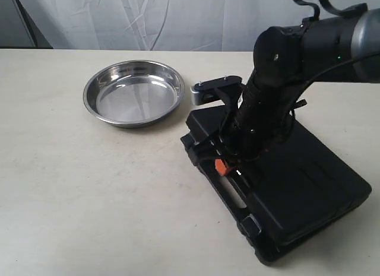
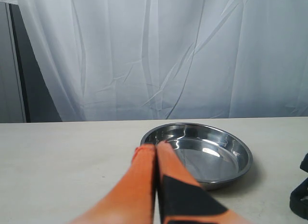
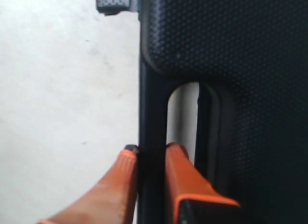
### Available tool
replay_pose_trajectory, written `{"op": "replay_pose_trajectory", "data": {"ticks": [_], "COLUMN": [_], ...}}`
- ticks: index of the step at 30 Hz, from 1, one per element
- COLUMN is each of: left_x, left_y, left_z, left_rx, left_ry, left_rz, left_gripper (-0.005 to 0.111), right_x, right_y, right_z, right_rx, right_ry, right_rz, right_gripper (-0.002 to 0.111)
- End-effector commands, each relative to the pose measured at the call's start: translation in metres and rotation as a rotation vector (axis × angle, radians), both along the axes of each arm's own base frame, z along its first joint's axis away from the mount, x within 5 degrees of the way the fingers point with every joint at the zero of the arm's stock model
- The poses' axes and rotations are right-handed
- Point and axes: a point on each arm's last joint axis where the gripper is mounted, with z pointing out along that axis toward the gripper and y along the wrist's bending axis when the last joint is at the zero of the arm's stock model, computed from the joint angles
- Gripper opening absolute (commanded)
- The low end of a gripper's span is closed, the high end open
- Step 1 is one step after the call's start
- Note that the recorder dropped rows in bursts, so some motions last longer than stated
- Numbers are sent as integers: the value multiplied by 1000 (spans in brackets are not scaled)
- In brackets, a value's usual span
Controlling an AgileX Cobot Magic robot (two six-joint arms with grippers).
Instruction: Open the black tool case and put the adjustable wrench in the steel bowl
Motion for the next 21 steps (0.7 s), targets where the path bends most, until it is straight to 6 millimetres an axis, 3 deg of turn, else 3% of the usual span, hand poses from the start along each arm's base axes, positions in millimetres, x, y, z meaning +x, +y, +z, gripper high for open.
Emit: {"op": "replay_pose_trajectory", "data": {"ticks": [1,10,21], "left_x": [0,0,0], "left_y": [0,0,0], "left_z": [-1,-1,-1], "left_rx": [6,6,6], "left_ry": [-3,-3,-1], "left_rz": [-5,-5,-5], "left_gripper": [0,0,0], "right_x": [-6,-14,-2], "right_y": [-1,-23,-91], "right_z": [23,69,112], "right_rx": [72,58,13], "right_ry": [-33,-223,-398], "right_rz": [4,40,-174], "right_gripper": [0,-1,-1]}}
